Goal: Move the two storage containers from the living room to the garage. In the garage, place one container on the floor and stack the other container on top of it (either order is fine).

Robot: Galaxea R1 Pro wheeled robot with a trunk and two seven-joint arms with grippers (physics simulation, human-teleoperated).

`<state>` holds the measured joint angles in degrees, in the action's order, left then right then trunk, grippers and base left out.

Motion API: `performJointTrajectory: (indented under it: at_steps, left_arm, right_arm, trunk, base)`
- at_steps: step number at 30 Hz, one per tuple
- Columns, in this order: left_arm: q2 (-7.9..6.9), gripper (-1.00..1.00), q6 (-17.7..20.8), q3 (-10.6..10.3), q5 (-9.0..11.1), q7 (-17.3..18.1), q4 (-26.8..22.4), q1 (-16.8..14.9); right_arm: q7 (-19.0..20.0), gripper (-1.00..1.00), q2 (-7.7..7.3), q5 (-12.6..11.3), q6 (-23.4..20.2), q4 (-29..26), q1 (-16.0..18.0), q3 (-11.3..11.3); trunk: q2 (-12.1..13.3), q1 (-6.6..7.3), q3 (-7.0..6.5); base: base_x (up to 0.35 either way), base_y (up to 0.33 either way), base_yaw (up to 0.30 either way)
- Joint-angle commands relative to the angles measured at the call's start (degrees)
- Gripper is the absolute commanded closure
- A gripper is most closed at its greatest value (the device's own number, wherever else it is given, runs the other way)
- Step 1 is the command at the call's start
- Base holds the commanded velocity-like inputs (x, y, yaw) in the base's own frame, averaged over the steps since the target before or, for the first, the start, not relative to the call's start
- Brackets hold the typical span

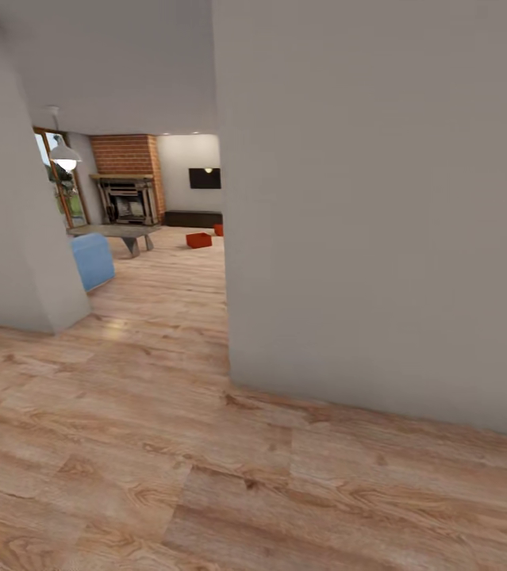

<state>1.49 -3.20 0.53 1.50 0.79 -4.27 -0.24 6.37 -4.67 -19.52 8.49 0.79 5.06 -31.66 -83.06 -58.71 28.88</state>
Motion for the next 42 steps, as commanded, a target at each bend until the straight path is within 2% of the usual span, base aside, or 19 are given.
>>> performJointTrajectory:
  at_steps: [1, 18, 42]
  left_arm:
    - [0.01, -1.0, -0.18, 0.06, 0.15, 0.07, 0.03, -0.02]
    - [0.01, -1.0, -0.23, 0.1, 0.19, 0.0, -0.04, -0.02]
    - [0.01, -1.0, -0.08, -0.01, 0.34, 0.0, -0.04, -0.02]
  right_arm:
    - [0.31, -1.0, -0.03, -0.61, 0.28, 0.09, 0.04, -0.39]
    - [0.31, -1.0, -0.08, -0.25, 0.3, 0.11, 0.04, -0.5]
    - [0.31, -1.0, -0.08, 0.0, 0.3, 0.09, 0.04, -0.66]
  trunk:
    - [-0.02, -0.02, 0.05]
    - [-0.02, -0.02, 0.05]
    - [-0.02, -0.02, 0.05]
  base:
    - [0.169, 0.0, 0.241]
    - [0.045, 0.0, 0.294]
    - [0.313, 0.0, 0.3]
